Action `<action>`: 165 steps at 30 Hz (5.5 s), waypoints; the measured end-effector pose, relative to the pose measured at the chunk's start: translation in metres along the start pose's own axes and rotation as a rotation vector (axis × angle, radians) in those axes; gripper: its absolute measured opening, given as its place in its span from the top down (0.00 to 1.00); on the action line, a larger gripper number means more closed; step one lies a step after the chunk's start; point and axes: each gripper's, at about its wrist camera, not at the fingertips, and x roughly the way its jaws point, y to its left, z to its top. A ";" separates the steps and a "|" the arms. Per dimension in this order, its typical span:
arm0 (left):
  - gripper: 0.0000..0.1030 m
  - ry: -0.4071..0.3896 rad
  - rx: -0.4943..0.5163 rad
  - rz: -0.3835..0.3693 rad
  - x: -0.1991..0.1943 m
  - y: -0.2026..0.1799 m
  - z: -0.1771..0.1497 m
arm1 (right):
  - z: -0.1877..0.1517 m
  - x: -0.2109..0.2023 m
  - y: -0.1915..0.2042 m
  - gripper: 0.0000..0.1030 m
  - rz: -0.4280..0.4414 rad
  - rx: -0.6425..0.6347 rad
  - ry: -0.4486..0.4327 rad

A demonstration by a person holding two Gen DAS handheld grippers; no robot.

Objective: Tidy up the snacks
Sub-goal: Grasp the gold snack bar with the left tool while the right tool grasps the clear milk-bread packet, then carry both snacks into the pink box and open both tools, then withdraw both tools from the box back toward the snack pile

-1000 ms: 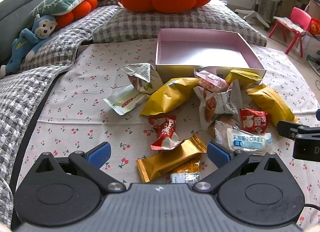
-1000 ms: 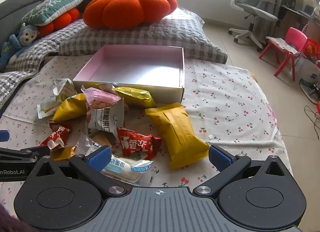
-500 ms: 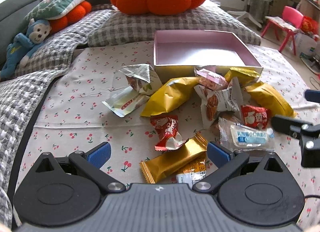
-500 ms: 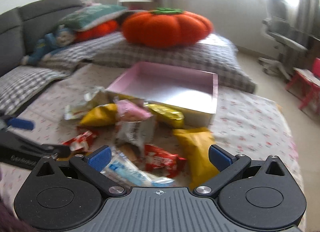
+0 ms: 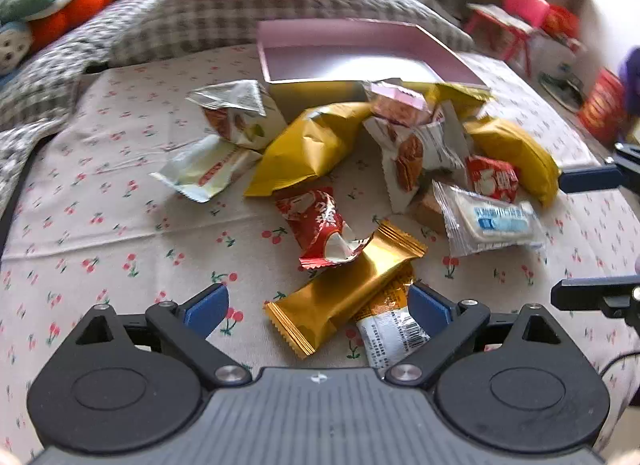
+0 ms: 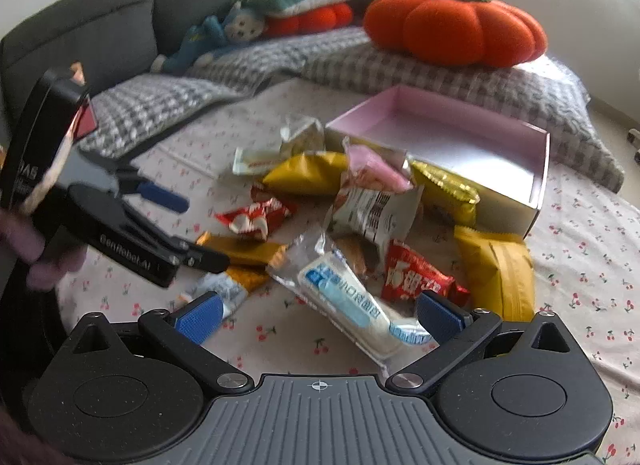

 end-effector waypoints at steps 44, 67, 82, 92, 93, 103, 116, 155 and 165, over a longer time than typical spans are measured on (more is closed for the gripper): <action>0.75 0.077 -0.029 -0.151 0.028 -0.016 0.014 | 0.001 0.039 -0.018 0.81 -0.052 0.047 0.116; 0.75 -0.036 -0.015 -0.200 -0.003 -0.036 0.042 | 0.037 -0.001 -0.054 0.81 -0.056 0.241 -0.033; 0.75 -0.180 -0.068 -0.104 0.015 -0.039 0.101 | 0.069 0.012 -0.118 0.81 -0.103 0.435 -0.076; 0.75 -0.259 -0.086 0.003 0.040 -0.028 0.137 | 0.089 0.030 -0.162 0.81 -0.106 0.494 -0.159; 0.75 -0.265 -0.090 0.004 0.044 -0.027 0.139 | 0.090 0.033 -0.165 0.81 -0.107 0.497 -0.163; 0.75 -0.250 -0.107 0.069 0.080 -0.023 0.150 | 0.098 0.067 -0.182 0.81 -0.145 0.522 -0.147; 0.75 -0.192 -0.120 0.123 0.095 -0.012 0.144 | 0.099 0.098 -0.183 0.81 -0.209 0.510 -0.076; 0.01 -0.141 -0.036 0.108 0.036 -0.021 0.112 | 0.084 0.010 -0.127 0.08 -0.214 0.447 -0.132; 0.00 -0.109 -0.017 0.116 0.016 -0.020 0.086 | 0.057 -0.007 -0.109 0.07 -0.210 0.419 -0.123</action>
